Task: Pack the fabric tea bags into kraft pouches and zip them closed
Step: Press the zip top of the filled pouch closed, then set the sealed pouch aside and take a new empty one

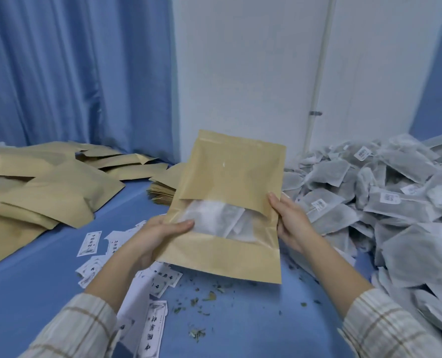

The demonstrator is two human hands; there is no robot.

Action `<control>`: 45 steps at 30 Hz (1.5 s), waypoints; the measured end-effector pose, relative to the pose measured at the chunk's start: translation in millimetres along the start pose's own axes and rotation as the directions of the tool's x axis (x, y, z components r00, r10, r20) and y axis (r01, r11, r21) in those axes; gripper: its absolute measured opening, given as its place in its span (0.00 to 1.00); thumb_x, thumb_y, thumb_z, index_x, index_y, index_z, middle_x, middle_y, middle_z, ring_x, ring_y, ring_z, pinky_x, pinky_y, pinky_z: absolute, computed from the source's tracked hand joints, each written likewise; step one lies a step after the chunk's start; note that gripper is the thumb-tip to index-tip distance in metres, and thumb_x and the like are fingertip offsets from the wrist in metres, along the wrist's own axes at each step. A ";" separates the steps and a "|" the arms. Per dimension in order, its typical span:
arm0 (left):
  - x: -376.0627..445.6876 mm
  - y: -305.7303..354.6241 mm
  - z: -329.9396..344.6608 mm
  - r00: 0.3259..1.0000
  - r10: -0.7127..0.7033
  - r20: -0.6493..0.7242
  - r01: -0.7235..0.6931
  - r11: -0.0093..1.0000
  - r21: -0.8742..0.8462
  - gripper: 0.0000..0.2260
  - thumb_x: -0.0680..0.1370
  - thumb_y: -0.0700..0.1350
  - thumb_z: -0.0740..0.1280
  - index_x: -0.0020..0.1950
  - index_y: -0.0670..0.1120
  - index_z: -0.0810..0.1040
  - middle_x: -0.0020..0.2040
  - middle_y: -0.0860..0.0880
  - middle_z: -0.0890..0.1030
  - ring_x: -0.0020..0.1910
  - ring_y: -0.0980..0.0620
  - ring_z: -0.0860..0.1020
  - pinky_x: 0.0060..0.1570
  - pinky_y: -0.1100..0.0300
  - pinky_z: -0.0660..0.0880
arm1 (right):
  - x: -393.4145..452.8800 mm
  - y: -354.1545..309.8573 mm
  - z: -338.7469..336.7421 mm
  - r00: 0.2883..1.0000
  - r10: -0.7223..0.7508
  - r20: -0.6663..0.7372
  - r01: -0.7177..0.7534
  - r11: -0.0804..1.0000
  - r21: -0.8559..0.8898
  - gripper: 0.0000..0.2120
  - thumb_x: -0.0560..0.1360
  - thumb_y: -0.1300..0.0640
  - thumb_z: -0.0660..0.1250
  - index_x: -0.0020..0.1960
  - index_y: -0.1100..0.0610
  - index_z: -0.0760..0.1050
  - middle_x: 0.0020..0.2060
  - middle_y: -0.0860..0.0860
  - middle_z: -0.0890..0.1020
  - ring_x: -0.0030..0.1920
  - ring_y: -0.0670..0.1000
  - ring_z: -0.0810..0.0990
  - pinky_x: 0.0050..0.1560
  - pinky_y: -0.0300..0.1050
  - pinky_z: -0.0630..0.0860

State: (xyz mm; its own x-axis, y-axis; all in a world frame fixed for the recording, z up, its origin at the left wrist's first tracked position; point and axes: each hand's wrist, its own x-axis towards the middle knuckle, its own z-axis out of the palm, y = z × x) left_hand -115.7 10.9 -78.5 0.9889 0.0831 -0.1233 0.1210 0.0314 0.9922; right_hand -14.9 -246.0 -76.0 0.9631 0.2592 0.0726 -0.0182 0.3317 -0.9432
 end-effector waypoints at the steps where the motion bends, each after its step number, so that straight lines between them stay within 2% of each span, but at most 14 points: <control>1: -0.9 -0.8 -6.9 1.000 0.001 -0.021 -0.001 1.000 -0.012 0.17 0.64 0.48 0.76 0.48 0.42 0.81 0.42 0.44 0.84 0.37 0.47 0.83 0.31 0.59 0.77 | -1.1 6.5 4.8 0.997 0.026 0.067 -0.027 1.000 0.016 0.15 0.78 0.60 0.61 0.64 0.61 0.72 0.58 0.58 0.80 0.59 0.57 0.77 0.64 0.54 0.71; 4: -5.3 -4.6 -28.9 0.999 -0.026 -0.042 0.016 0.974 -0.226 0.17 0.65 0.55 0.74 0.46 0.44 0.84 0.41 0.45 0.84 0.35 0.49 0.82 0.31 0.60 0.78 | 0.3 21.4 19.5 0.987 0.082 0.140 -0.093 0.992 0.079 0.18 0.76 0.65 0.62 0.65 0.62 0.70 0.60 0.59 0.78 0.61 0.60 0.76 0.63 0.57 0.71; 7: -10.0 -9.1 -52.4 0.997 0.065 0.037 -0.021 0.713 -0.701 0.31 0.68 0.67 0.63 0.57 0.44 0.81 0.49 0.44 0.83 0.40 0.46 0.83 0.32 0.56 0.80 | 13.6 25.4 53.4 0.995 0.062 0.077 -0.080 0.960 0.267 0.18 0.76 0.67 0.61 0.66 0.63 0.69 0.59 0.59 0.78 0.53 0.58 0.80 0.50 0.52 0.78; 10: 0.0 -10.8 -61.1 0.997 0.073 -0.013 -0.050 0.541 -0.840 0.35 0.72 0.70 0.57 0.62 0.42 0.75 0.58 0.39 0.80 0.51 0.41 0.82 0.34 0.54 0.81 | 38.7 23.2 143.0 0.989 0.081 0.126 -0.121 0.927 0.355 0.18 0.79 0.60 0.59 0.68 0.61 0.66 0.62 0.60 0.76 0.51 0.56 0.80 0.43 0.48 0.79; 13: 23.1 -4.1 -56.3 0.991 0.025 -0.129 -0.123 0.519 -0.846 0.29 0.78 0.64 0.53 0.62 0.42 0.75 0.55 0.41 0.80 0.50 0.40 0.81 0.45 0.49 0.80 | 35.6 17.5 262.5 0.812 0.214 0.543 -0.280 0.959 0.041 0.44 0.69 0.29 0.56 0.73 0.59 0.58 0.68 0.63 0.67 0.61 0.60 0.74 0.57 0.54 0.74; 16: 35.2 6.2 -59.7 0.988 0.036 -0.149 -0.149 0.449 -0.881 0.26 0.75 0.50 0.57 0.72 0.42 0.66 0.69 0.41 0.70 0.68 0.41 0.69 0.68 0.47 0.64 | 36.3 26.9 306.8 0.721 0.342 0.603 -0.187 0.933 -0.306 0.60 0.52 0.18 0.52 0.76 0.48 0.49 0.72 0.58 0.63 0.64 0.56 0.73 0.66 0.52 0.63; 20: 57.4 -0.8 -63.1 0.983 -0.061 -0.172 -0.125 0.464 -0.877 0.21 0.82 0.55 0.49 0.60 0.43 0.73 0.49 0.42 0.82 0.44 0.44 0.82 0.41 0.52 0.79 | 77.4 56.0 278.3 0.846 0.338 0.411 -0.125 0.877 -0.464 0.47 0.61 0.22 0.55 0.68 0.52 0.67 0.51 0.49 0.80 0.54 0.47 0.80 0.64 0.50 0.69; 23: 78.4 -5.8 -46.0 0.973 -0.122 -0.198 -0.105 0.528 -0.842 0.21 0.82 0.56 0.49 0.61 0.42 0.71 0.58 0.41 0.76 0.54 0.42 0.77 0.53 0.48 0.74 | 98.4 69.0 245.2 0.917 0.180 0.356 0.062 0.817 -0.573 0.23 0.72 0.36 0.61 0.49 0.55 0.78 0.45 0.51 0.81 0.40 0.45 0.78 0.41 0.41 0.74; 25: 91.7 -5.8 -34.6 0.975 -0.143 -0.172 -0.065 0.553 -0.831 0.23 0.82 0.57 0.50 0.63 0.40 0.70 0.60 0.39 0.76 0.57 0.40 0.76 0.52 0.44 0.75 | 111.6 74.3 222.1 0.934 0.023 0.357 0.252 0.666 -0.702 0.13 0.76 0.45 0.61 0.50 0.52 0.79 0.46 0.50 0.81 0.43 0.50 0.78 0.45 0.44 0.73; 30: 125.2 -7.8 -18.3 0.972 -0.186 -0.141 -0.002 0.600 -0.800 0.24 0.82 0.55 0.54 0.69 0.37 0.64 0.53 0.40 0.78 0.47 0.40 0.79 0.43 0.45 0.75 | 149.7 92.9 161.6 0.934 -0.124 0.336 0.317 -0.153 -0.936 0.25 0.77 0.44 0.57 0.68 0.59 0.65 0.68 0.56 0.66 0.69 0.56 0.61 0.67 0.49 0.60; 34: 146.2 -20.3 -7.3 0.964 -0.241 -0.115 0.057 0.605 -0.794 0.27 0.80 0.53 0.60 0.73 0.40 0.58 0.63 0.39 0.74 0.56 0.37 0.77 0.53 0.41 0.73 | 168.7 108.7 120.1 0.979 -0.059 0.193 0.175 -0.232 -0.957 0.34 0.79 0.39 0.49 0.76 0.59 0.47 0.75 0.56 0.52 0.75 0.55 0.47 0.74 0.51 0.46; 38: 151.7 -33.5 0.0 0.966 -0.252 -0.060 0.097 0.568 -0.817 0.30 0.76 0.52 0.65 0.73 0.43 0.58 0.62 0.36 0.73 0.55 0.33 0.76 0.52 0.39 0.75 | 169.0 111.5 95.4 0.982 -0.111 0.155 0.128 -0.220 -0.967 0.32 0.77 0.40 0.55 0.74 0.56 0.53 0.65 0.55 0.72 0.67 0.55 0.66 0.68 0.49 0.58; 42: 153.5 -33.4 5.4 0.970 -0.227 -0.084 0.074 0.607 -0.791 0.26 0.73 0.50 0.70 0.65 0.42 0.63 0.60 0.36 0.72 0.55 0.35 0.77 0.56 0.41 0.74 | 149.4 95.6 83.5 0.842 -0.327 0.428 0.333 -0.308 -0.891 0.13 0.76 0.51 0.63 0.58 0.52 0.77 0.42 0.54 0.83 0.50 0.56 0.78 0.50 0.44 0.69; 45: 148.5 -29.0 7.4 0.975 -0.191 -0.115 0.033 0.633 -0.773 0.26 0.72 0.50 0.71 0.64 0.42 0.66 0.58 0.35 0.74 0.53 0.36 0.79 0.54 0.44 0.76 | 131.8 94.2 67.8 0.512 -0.539 0.669 0.541 -0.403 -0.738 0.08 0.59 0.65 0.77 0.36 0.58 0.82 0.25 0.51 0.79 0.33 0.53 0.80 0.30 0.40 0.75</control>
State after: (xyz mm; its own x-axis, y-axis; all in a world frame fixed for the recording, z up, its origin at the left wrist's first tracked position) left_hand 28.2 15.0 -125.4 0.9312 0.1893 -0.3116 0.0424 0.7927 0.6082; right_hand 92.1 -119.1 -133.3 0.3228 0.5604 0.7627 0.7267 -0.6630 0.1796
